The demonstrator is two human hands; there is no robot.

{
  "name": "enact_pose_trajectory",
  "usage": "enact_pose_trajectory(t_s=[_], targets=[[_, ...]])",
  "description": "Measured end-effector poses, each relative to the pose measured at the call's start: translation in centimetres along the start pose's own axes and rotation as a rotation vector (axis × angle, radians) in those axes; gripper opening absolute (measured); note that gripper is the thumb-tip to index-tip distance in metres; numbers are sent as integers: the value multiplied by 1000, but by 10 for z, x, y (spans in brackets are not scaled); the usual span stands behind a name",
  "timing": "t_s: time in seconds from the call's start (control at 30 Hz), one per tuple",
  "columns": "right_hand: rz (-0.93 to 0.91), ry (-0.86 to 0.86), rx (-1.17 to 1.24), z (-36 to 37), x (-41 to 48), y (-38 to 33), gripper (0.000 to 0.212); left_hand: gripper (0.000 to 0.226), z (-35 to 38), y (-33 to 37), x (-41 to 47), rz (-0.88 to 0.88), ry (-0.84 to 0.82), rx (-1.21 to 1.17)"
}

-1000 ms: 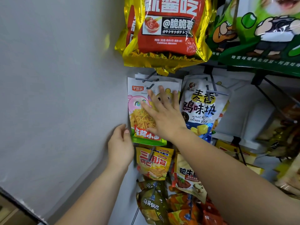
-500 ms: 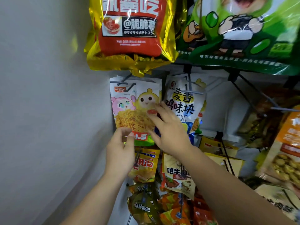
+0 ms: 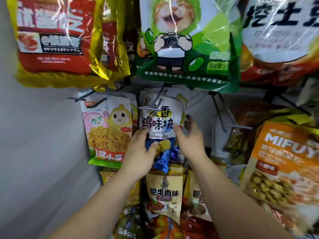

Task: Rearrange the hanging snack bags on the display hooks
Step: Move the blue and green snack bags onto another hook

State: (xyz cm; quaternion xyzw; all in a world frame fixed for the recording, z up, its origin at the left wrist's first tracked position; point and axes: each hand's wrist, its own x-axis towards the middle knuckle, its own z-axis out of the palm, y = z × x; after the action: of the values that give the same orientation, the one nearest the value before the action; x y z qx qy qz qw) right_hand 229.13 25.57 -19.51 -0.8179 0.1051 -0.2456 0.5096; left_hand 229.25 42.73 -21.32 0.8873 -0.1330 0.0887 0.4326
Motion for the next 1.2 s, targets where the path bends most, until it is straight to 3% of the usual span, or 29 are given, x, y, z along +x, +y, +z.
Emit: enact_pose_trajectory(t_s=[0.1, 0.4, 0.6, 0.77, 0.9, 1.03, 1.2], targets=[[-26, -6, 18, 3, 15, -2, 36, 59, 12, 1, 1, -28, -16, 13], [-62, 10, 158, 11, 20, -1, 36, 51, 20, 4, -16, -67, 10, -105], [-98, -36, 211, 4, 10, -2, 35, 53, 11, 8, -22, -97, 127, -210], [-127, -97, 268, -5, -6, -4, 47, 65, 0, 16, -27, -109, 229, -275], [-105, -158, 333, -13, -22, -12, 64, 45, -4, 25, -31, -129, 248, -442], [-80, -215, 346, -24, -39, -18, 33, 39, -11, 28, -34, -173, 272, -601], [-64, -282, 413, -34, -55, -20, 32, 26, -24, 29, -51, -261, 268, -859]])
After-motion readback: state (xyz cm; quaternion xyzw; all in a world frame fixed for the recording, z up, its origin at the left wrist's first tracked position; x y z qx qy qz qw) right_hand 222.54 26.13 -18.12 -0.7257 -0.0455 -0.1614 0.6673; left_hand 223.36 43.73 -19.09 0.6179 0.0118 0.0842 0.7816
